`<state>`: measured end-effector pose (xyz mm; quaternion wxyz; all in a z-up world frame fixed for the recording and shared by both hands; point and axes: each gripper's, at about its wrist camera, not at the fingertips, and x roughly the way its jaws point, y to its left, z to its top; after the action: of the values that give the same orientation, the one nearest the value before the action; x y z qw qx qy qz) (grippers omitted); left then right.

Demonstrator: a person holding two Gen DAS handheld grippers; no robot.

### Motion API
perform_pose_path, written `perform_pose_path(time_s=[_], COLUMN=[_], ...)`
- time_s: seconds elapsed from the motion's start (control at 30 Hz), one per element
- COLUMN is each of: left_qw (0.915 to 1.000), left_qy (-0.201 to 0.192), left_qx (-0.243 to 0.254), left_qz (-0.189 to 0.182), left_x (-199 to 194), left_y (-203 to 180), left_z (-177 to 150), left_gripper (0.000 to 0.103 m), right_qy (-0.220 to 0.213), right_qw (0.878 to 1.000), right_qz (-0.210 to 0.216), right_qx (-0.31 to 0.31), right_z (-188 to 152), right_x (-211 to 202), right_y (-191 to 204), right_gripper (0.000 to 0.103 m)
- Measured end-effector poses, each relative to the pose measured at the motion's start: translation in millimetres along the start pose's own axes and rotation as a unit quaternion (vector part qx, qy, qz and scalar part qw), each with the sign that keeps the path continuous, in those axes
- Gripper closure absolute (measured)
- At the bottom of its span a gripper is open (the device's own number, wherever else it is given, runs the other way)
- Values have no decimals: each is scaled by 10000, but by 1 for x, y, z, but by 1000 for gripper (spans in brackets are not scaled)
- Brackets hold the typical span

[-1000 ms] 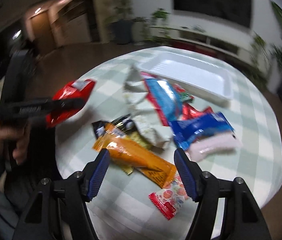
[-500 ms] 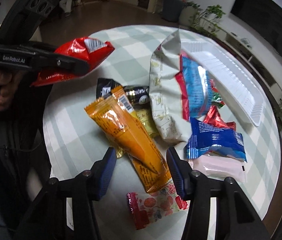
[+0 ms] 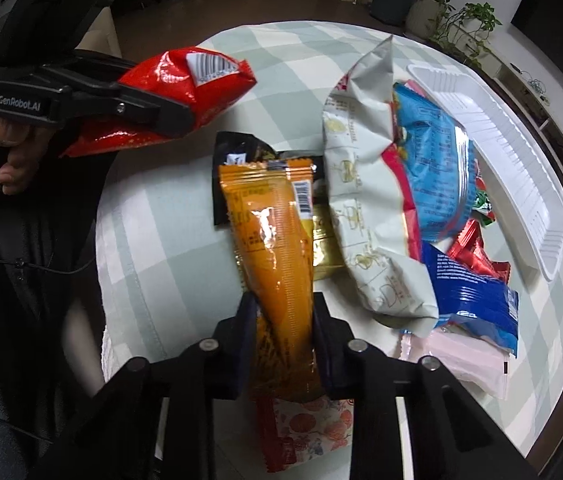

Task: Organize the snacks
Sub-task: 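Lift the red chip bag with the left gripper while the right gripper grasps the orange bar, then place the red bag and orange bar into the white tray, opening both grippers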

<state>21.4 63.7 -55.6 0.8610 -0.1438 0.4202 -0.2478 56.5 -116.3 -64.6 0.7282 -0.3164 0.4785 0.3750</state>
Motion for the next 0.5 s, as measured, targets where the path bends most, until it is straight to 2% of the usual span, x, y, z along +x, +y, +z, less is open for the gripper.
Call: perform_pose_path(time_s=[0.13,0.4,0.5], left_qw=[10000,9999,9998], left_qy=[-6,-75,-125], left_qx=[7,-83,-122], left_qz=[-3,-80,-68], left_x=[0,-2,-6], left_y=[0,3,6], left_z=[-1,1,6], left_gripper=[70,70,70], right_qy=[-166,-883,-1409], right_qw=[9996,9915,9801], right_qz=[151,423,625], right_qx=[186,860,1251], right_z=[-4,-14,-18], right_x=[-7,-32,-48], right_y=[5,-1,-4], right_gripper=[88,90,90])
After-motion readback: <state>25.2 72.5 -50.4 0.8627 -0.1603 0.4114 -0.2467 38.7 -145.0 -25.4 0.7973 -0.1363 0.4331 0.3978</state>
